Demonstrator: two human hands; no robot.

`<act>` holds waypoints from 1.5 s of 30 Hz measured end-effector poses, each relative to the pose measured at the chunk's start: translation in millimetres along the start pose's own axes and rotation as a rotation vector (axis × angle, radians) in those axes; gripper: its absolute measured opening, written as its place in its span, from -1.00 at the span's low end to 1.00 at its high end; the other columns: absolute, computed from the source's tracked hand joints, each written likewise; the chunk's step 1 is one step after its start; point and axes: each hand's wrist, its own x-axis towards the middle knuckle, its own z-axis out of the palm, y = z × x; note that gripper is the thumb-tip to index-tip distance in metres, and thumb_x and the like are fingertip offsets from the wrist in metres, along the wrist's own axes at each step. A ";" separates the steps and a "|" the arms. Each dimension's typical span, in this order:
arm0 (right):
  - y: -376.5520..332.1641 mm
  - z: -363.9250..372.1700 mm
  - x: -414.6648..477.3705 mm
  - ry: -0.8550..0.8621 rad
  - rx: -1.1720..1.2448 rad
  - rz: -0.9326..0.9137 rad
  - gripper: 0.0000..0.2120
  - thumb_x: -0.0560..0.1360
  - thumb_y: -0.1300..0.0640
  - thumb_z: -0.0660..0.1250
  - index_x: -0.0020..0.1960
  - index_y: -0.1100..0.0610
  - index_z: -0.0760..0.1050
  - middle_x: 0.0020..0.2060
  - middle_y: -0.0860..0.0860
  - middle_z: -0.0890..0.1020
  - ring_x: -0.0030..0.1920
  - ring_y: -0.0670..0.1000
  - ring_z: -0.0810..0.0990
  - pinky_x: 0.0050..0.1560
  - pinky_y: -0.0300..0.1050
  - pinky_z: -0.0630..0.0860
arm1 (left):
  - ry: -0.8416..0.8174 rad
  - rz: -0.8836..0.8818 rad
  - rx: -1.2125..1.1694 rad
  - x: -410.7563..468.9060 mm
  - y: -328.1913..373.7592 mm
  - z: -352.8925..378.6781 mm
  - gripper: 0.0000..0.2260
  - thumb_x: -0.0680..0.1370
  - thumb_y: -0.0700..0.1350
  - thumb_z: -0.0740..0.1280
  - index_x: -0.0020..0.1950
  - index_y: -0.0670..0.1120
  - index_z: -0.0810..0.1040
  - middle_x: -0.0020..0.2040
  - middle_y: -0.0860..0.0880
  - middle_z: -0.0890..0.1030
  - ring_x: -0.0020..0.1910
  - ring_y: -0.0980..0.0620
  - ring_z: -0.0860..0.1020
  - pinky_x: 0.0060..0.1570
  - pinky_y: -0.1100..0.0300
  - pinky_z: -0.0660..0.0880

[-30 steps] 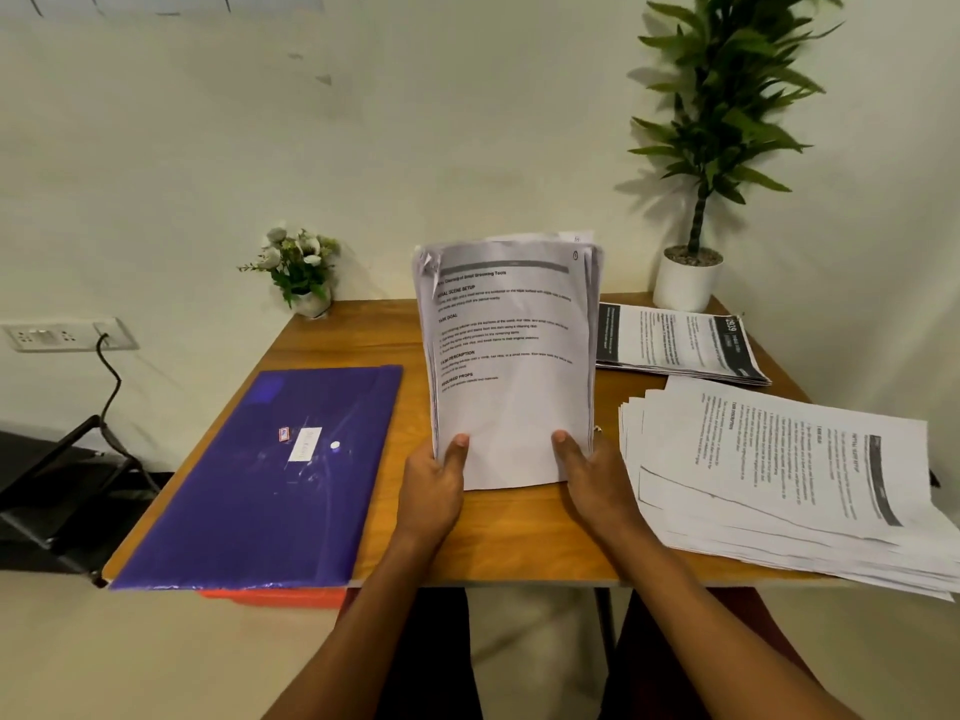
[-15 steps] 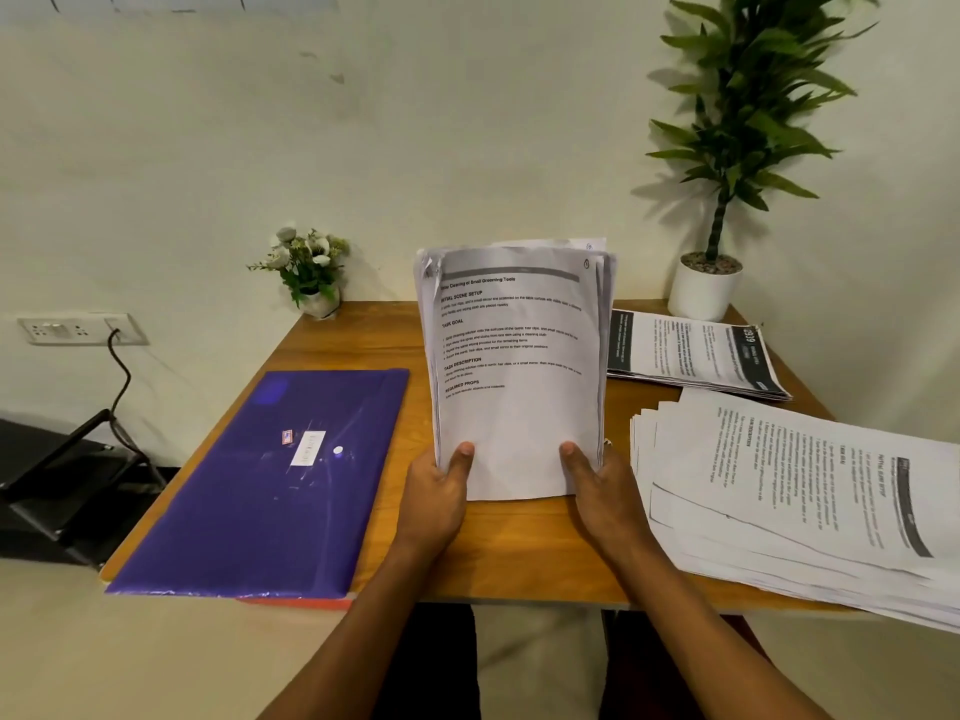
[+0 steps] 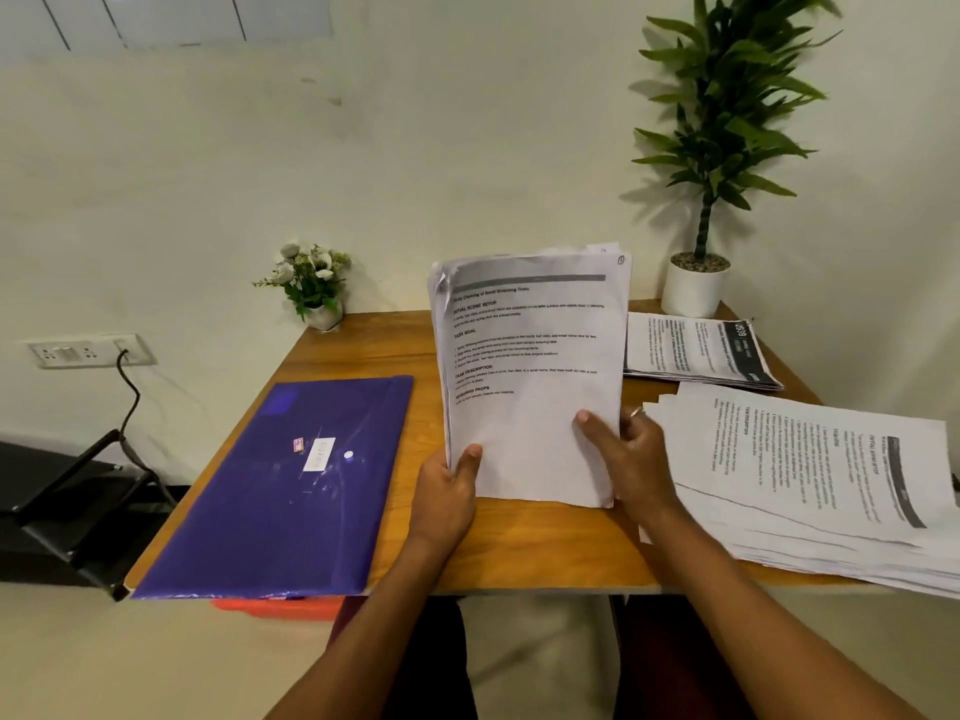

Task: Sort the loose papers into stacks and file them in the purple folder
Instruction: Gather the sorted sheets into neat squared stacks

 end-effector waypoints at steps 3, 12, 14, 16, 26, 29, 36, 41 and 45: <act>-43.5 -11.4 24.7 -0.057 0.059 -0.092 -0.70 0.52 0.15 0.48 0.24 0.10 0.60 0.05 -0.08 0.72 0.06 -0.11 0.70 -0.04 -0.29 0.60 | -0.046 0.017 -0.005 -6.0 6.5 -1.4 -0.86 0.65 0.01 0.30 0.19 0.16 0.45 0.10 0.17 0.61 0.06 0.19 0.64 -0.10 0.28 0.61; -78.6 -7.0 42.4 -0.159 -0.046 -0.113 -0.68 0.49 0.06 0.50 0.22 0.06 0.57 0.02 -0.07 0.71 -0.03 -0.05 0.72 0.01 -0.07 0.68 | -0.025 0.148 -0.088 18.4 92.5 -17.0 -0.80 0.55 -0.01 0.43 0.15 -0.01 0.63 -0.06 0.16 0.73 -0.02 0.15 0.70 -0.17 0.30 0.60; -81.6 -2.7 39.1 -0.155 -0.043 -0.116 -0.67 0.49 0.04 0.50 0.23 0.04 0.56 0.03 -0.08 0.71 -0.03 -0.06 0.71 0.01 -0.06 0.68 | -0.012 0.174 -0.077 25.9 111.3 -19.6 -0.90 0.57 0.02 0.41 0.06 0.06 0.65 -0.09 0.15 0.74 -0.06 0.13 0.71 -0.15 0.23 0.63; -86.2 -1.0 37.9 -0.132 -0.031 -0.136 -0.64 0.49 0.00 0.50 0.25 0.04 0.56 0.06 -0.05 0.71 0.01 -0.02 0.71 0.02 -0.02 0.67 | -0.014 0.180 -0.089 30.8 118.4 -22.3 -0.85 0.56 0.08 0.42 0.06 0.06 0.65 -0.05 0.07 0.75 -0.05 0.04 0.72 -0.08 0.07 0.66; -48.5 6.1 15.9 -0.090 -0.089 -0.056 -0.67 0.55 0.02 0.44 0.16 -0.16 0.31 0.07 -0.16 0.49 0.10 -0.04 0.47 0.13 -0.06 0.44 | 0.020 0.144 -0.071 18.7 72.7 -15.2 -0.61 0.56 0.01 0.42 0.31 -0.17 0.56 0.10 0.00 0.69 0.02 0.14 0.69 -0.18 0.32 0.59; -39.2 6.8 17.9 -0.119 -0.111 -0.024 -0.67 0.55 -0.02 0.43 0.21 -0.14 0.34 0.12 -0.11 0.53 0.12 0.00 0.51 0.10 -0.06 0.49 | 0.026 0.131 -0.070 19.1 65.8 -13.9 -0.54 0.53 0.09 0.38 0.32 -0.16 0.55 0.11 -0.02 0.69 0.04 0.07 0.69 -0.17 0.29 0.61; -6.8 6.9 17.1 -0.019 0.143 0.146 -0.44 0.41 -0.09 0.56 0.31 -0.02 0.40 0.18 -0.02 0.58 0.21 0.09 0.59 0.04 -0.09 0.64 | 0.197 -0.026 -0.493 25.7 61.4 -11.1 -0.83 0.65 -0.17 0.34 0.21 -0.01 0.60 0.11 -0.02 0.71 0.14 0.00 0.67 0.08 0.10 0.62; -8.6 22.1 17.1 -0.144 0.615 0.233 -0.42 0.42 0.22 0.51 0.40 0.06 0.45 0.22 0.09 0.67 0.22 0.12 0.65 0.22 0.15 0.59 | -0.013 -0.104 -0.817 17.9 57.2 10.3 -0.61 0.67 -0.20 0.25 0.51 -0.06 0.38 0.36 -0.11 0.59 0.31 -0.09 0.59 0.28 -0.04 0.54; -15.8 4.2 25.3 -0.100 0.527 0.195 -0.47 0.48 0.23 0.48 0.42 0.08 0.45 0.22 0.09 0.67 0.21 0.11 0.66 0.16 0.11 0.61 | -0.044 -0.150 -0.811 23.4 49.5 -4.7 -0.52 0.59 -0.30 0.34 0.50 -0.08 0.40 0.37 -0.16 0.57 0.31 -0.14 0.59 0.22 -0.10 0.58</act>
